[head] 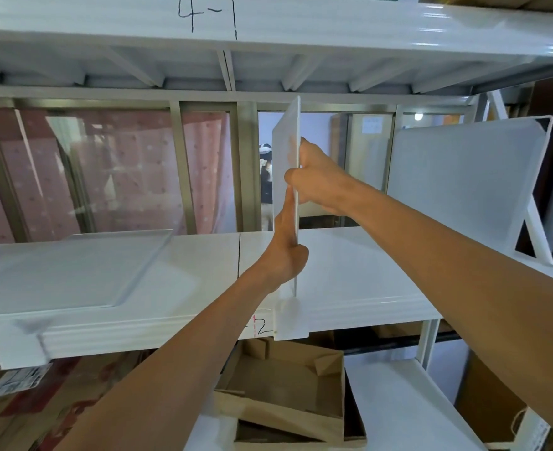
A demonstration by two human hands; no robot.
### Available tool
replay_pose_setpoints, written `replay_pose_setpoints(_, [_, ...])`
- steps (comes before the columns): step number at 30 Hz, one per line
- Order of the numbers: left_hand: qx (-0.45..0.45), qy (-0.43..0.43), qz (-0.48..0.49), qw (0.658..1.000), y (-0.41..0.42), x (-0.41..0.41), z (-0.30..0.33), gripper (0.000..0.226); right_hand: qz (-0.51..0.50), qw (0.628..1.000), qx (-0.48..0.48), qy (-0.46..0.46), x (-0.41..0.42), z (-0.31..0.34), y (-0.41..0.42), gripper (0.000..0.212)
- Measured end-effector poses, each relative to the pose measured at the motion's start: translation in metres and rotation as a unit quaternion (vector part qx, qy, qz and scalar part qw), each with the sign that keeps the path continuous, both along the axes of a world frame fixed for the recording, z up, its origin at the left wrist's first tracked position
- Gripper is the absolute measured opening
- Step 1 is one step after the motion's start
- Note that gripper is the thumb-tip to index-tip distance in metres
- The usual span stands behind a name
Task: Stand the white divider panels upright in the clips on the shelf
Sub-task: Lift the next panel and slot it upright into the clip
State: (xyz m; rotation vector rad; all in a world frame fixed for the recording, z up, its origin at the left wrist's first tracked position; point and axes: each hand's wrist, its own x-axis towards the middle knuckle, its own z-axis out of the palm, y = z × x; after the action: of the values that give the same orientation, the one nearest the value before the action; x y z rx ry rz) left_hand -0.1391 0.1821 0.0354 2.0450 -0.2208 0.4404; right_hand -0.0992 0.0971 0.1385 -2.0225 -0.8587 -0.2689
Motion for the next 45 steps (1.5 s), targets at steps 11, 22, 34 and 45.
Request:
replay_pose_setpoints(11, [0.015,-0.014,-0.029,0.999,0.008,0.002,0.000,0.114,-0.023,1.000,-0.003,0.014,-0.001,0.003,0.000,0.060])
replay_pose_setpoints(22, [0.016,0.005,0.001,1.000,0.004,0.002,-0.001,0.104,-0.039,0.999,-0.024,0.013,-0.010,0.002,0.004,0.053])
replay_pose_setpoints(34, [0.072,-0.003,-0.020,0.997,0.001,-0.012,-0.004,0.101,-0.024,0.999,0.015,-0.017,-0.017,-0.013,-0.002,0.053])
replay_pose_setpoints(45, [0.055,0.008,-0.013,0.998,0.002,-0.026,0.003,0.091,-0.047,0.998,0.004,-0.038,-0.026,-0.018,0.016,0.050])
